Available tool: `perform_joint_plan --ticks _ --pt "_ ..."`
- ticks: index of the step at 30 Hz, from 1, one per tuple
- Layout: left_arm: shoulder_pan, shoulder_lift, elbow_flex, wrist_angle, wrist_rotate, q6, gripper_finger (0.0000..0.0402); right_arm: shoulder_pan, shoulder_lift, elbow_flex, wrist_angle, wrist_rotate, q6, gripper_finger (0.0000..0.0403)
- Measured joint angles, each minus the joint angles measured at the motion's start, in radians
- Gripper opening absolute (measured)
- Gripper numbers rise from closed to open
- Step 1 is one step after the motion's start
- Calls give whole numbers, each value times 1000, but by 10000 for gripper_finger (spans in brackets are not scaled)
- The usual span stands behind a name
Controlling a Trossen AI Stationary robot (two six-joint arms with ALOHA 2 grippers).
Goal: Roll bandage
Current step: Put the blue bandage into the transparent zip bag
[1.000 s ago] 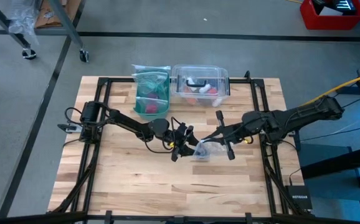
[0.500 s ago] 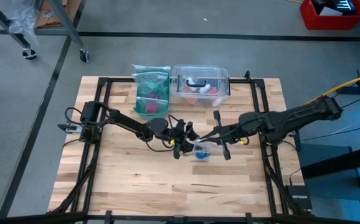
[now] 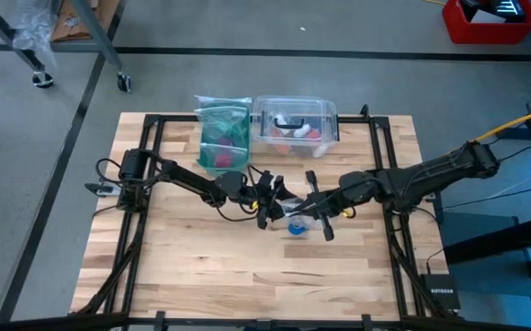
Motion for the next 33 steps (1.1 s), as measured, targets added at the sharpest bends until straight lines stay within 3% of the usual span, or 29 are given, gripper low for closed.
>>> perform_joint_plan --ticks 8,18,33 --pt "0 1 5 -18 23 -7 200 0 -16 0 -8 13 -2 1" --pt "41 1 6 -1 111 -67 200 0 -105 0 -121 80 -26 1" --pt "66 0 5 -27 234 -159 200 0 -118 0 -212 103 -12 1"
